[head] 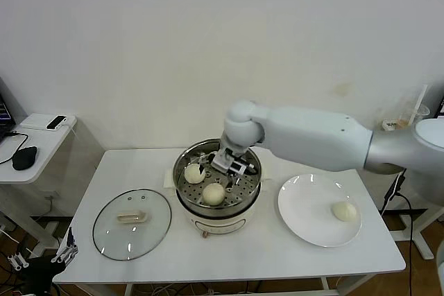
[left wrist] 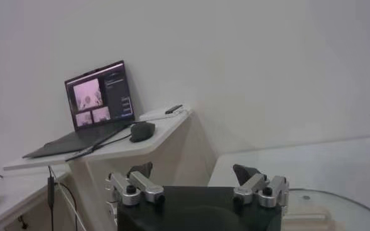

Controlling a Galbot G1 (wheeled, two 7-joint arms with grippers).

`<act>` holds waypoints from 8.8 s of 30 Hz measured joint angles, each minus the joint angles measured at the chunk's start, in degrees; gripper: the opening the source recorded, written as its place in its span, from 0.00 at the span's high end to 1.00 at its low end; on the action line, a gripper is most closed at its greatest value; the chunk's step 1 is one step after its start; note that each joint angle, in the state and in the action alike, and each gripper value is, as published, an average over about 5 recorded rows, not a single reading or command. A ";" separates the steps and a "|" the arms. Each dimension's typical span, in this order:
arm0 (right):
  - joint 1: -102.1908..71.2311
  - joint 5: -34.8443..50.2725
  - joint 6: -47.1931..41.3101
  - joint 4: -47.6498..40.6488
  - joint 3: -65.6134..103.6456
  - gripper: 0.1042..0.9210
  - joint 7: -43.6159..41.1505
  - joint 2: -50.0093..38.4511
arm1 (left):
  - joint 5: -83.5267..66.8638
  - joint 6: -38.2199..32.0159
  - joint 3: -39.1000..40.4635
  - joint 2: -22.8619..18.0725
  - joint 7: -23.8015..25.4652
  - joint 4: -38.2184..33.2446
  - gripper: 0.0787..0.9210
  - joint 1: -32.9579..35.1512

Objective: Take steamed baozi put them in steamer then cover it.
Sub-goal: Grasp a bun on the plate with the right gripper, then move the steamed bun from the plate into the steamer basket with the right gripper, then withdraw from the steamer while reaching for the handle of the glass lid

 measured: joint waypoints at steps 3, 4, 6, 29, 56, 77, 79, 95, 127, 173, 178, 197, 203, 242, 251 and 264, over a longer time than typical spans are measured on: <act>0.51 1.43 -3.23 0.41 1.46 0.12 -0.81 -2.40 | -0.05 0.03 0.20 0.29 0.02 -0.03 0.12 -0.19; 0.59 1.84 -4.44 0.56 1.94 0.12 -1.10 -3.33 | -0.05 0.04 0.31 0.38 0.03 -0.03 0.12 -0.25; 0.63 2.48 -6.87 0.93 2.87 0.12 -1.63 -5.32 | -0.04 0.06 0.54 0.58 0.04 -0.03 0.12 -0.39; -16.48 -7.62 -15.64 0.63 16.53 0.12 -6.68 -32.23 | 0.45 0.15 2.16 2.00 0.07 0.20 0.12 0.04; -42.34 -21.11 -14.79 -7.69 37.36 0.12 -5.71 -33.48 | 0.65 0.26 1.81 2.05 0.10 1.05 0.12 0.36; -43.87 -23.60 -15.93 -12.87 38.84 0.23 -4.30 -28.18 | 0.83 0.27 1.82 1.44 0.11 1.04 0.12 0.42; -43.89 -23.62 -16.03 -12.92 38.84 0.26 -4.37 -28.08 | 0.84 0.27 1.85 1.38 0.11 1.00 0.12 0.45; -39.42 -21.09 -17.56 -10.08 35.58 0.40 -5.62 -29.64 | 0.90 0.35 2.00 1.43 0.10 0.53 0.12 0.29; -0.87 8.14 -32.01 2.11 7.02 0.38 0.18 -14.73 | 0.89 0.90 2.06 1.71 0.34 0.19 0.12 -0.61; -8.57 16.27 -45.32 -3.17 4.48 0.12 12.51 -2.43 | 0.67 0.59 1.78 0.93 0.22 0.27 0.12 -1.12; -7.55 17.04 -45.44 -0.99 5.90 0.12 13.13 -4.37 | 0.74 0.59 2.24 0.76 0.23 0.43 0.12 -1.39; -26.79 23.25 -37.40 15.14 27.75 0.12 39.06 -16.86 | 1.00 0.11 2.47 -0.04 0.19 1.01 0.12 -1.78; -44.66 19.33 -26.80 18.74 43.01 0.12 47.15 -18.09 | 1.77 -0.91 3.24 -0.09 0.18 1.92 0.12 -1.76; -122.76 11.98 5.19 34.08 113.38 0.12 50.30 10.49 | 77.78 -13.13 10.76 6.48 2.44 21.00 0.12 -11.67; -126.16 12.18 5.07 35.78 115.98 0.12 50.45 12.89 | 80.88 -12.69 14.12 8.80 3.33 25.41 0.12 -15.62; -128.98 11.84 4.97 36.60 117.99 0.12 50.46 15.30 | 82.00 -12.56 17.12 10.50 3.32 32.91 0.12 -22.18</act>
